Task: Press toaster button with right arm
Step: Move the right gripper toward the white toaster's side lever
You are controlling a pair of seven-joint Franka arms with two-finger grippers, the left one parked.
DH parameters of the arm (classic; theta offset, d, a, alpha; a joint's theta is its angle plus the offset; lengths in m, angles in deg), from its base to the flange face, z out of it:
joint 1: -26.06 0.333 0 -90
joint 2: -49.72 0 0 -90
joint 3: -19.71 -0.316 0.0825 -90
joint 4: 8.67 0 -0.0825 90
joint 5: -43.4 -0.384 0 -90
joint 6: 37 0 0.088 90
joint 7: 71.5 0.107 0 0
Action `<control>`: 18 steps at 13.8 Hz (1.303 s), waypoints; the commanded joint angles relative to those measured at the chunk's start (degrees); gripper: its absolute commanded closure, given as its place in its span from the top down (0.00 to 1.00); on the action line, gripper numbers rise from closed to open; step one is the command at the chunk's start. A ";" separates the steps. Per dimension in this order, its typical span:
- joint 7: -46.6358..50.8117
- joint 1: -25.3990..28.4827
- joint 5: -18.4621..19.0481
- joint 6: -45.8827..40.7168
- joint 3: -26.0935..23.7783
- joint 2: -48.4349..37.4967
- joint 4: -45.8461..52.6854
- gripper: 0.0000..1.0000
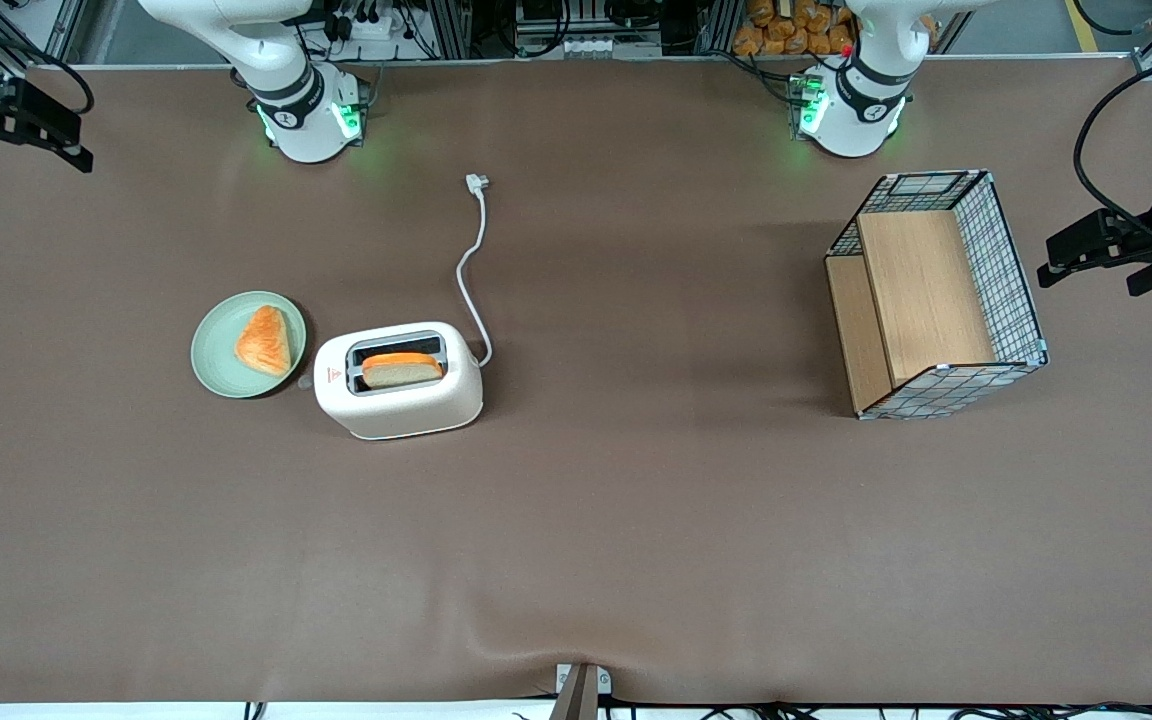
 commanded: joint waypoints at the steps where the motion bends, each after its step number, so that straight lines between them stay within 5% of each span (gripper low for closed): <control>1: 0.64 0.55 -0.78 -1.24 0.38 1.91 -0.49 1.00; 4: 0.63 0.56 -1.13 0.85 0.38 2.08 -1.99 1.00; 6: 0.64 0.21 -4.54 4.10 0.47 2.08 -5.06 1.00; 9: 0.72 0.38 -6.49 7.36 0.47 4.27 -6.04 0.20; 10: 0.72 0.21 -7.80 8.33 0.38 4.98 -6.39 0.06; 15: 0.37 0.20 -10.62 13.51 0.38 6.73 -9.47 0.00; 18: 0.37 0.20 -15.62 18.86 0.38 8.15 -12.27 0.00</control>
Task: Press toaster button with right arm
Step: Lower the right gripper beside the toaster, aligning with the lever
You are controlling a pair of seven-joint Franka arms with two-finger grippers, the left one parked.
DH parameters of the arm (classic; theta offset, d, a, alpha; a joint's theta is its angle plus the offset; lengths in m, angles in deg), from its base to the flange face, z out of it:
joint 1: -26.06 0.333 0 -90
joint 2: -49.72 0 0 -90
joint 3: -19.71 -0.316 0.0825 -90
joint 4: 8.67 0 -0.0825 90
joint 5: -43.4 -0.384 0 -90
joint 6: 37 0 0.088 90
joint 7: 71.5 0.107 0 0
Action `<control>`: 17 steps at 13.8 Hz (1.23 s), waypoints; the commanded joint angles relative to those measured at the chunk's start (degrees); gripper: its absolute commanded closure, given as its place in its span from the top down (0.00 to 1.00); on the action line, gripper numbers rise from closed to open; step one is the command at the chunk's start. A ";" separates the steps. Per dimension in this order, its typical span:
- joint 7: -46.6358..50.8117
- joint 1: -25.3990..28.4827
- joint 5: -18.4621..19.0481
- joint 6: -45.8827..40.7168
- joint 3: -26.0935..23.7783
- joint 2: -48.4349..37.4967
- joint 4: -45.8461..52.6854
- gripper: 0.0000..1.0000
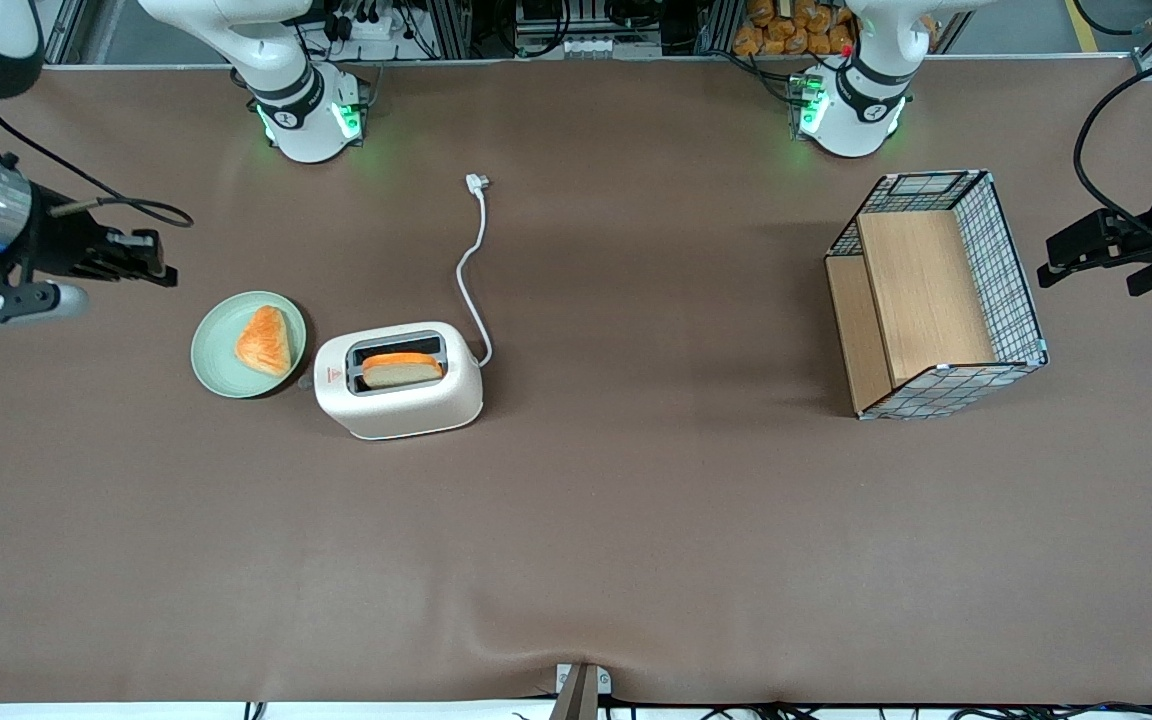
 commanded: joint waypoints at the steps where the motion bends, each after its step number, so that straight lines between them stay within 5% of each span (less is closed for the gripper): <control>1: 0.37 0.18 -5.60 6.27 0.28 0.51 -4.11 0.00; 12: -13.15 -3.33 -18.79 14.12 0.28 13.68 -5.54 0.00; 17: -18.07 -3.86 -21.44 14.56 0.20 15.45 -6.85 0.00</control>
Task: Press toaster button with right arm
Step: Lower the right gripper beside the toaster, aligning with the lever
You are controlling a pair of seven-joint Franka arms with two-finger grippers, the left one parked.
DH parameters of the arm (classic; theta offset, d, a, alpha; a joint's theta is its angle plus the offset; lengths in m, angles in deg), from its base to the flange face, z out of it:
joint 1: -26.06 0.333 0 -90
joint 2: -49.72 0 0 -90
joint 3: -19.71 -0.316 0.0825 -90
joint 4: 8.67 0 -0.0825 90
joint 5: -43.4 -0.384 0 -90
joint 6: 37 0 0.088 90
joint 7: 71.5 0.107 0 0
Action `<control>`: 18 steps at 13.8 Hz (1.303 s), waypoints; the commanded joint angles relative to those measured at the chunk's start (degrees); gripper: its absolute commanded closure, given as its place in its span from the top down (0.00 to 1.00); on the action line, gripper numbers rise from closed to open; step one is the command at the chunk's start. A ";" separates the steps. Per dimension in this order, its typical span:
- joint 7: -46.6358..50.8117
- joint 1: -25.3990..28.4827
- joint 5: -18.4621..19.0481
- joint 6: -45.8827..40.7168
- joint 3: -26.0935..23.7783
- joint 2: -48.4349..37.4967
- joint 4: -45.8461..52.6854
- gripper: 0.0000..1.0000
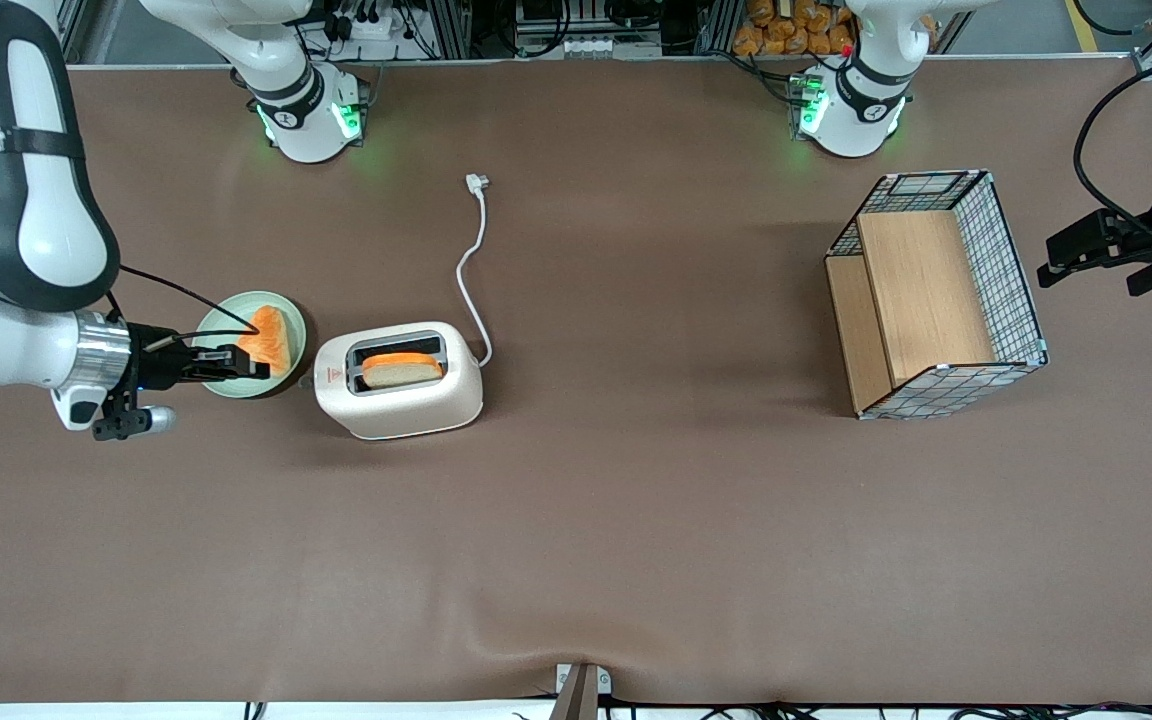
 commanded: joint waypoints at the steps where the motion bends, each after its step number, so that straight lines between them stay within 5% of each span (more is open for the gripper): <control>1: -4.25 -0.80 -3.87 0.70 -0.43 0.01 -1.46 0.00; 10: -17.08 -3.27 -9.50 0.61 -0.43 5.81 -2.08 0.00; 18: -17.27 -3.44 -12.06 0.18 -0.52 8.09 -2.08 0.00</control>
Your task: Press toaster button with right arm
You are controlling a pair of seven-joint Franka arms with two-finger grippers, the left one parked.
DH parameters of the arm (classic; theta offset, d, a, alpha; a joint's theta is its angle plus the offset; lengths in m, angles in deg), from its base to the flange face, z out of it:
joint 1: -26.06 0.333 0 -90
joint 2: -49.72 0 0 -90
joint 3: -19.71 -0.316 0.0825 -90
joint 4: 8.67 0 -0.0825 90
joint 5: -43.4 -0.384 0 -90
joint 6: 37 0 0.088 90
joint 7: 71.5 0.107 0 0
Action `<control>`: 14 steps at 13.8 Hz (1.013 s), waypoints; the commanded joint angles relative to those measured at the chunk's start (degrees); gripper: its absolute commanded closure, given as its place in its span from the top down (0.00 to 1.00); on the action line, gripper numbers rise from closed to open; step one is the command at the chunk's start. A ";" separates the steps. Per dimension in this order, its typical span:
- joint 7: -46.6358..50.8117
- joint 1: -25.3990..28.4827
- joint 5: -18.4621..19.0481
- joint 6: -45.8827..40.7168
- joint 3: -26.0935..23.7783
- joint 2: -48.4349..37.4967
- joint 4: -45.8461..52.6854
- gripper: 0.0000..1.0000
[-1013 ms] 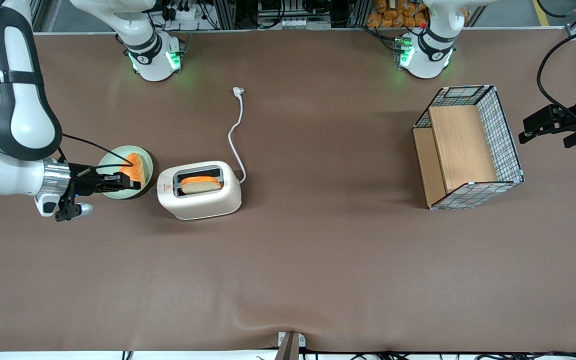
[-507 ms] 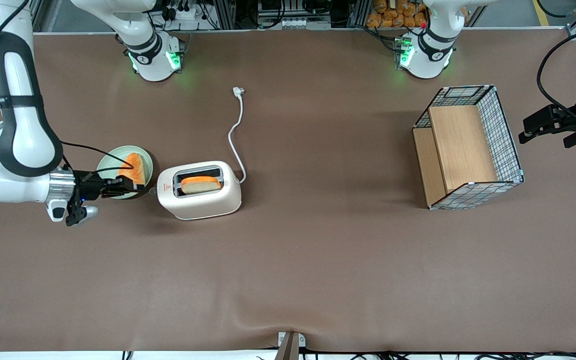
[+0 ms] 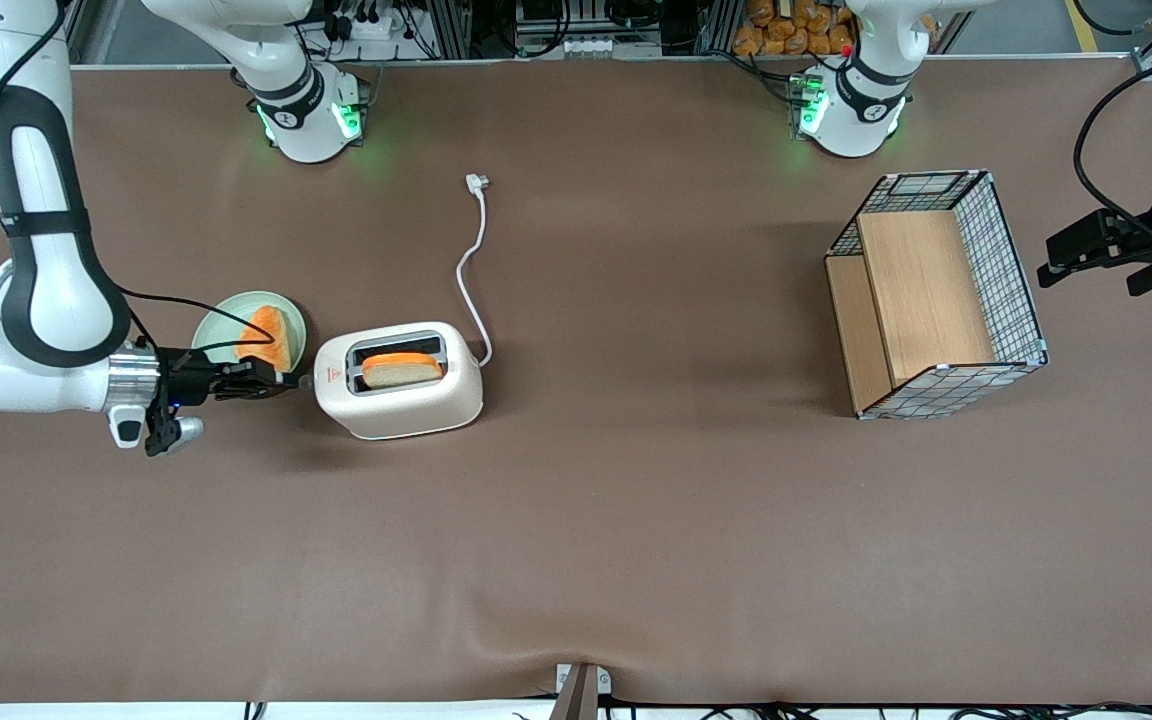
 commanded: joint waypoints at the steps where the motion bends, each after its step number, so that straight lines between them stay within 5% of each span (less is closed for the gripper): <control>1: -1.52 -0.71 -1.95 0.03 -0.52 0.94 -0.09 0.00; 14: -3.53 -0.97 -3.53 0.47 -0.44 5.76 0.26 0.00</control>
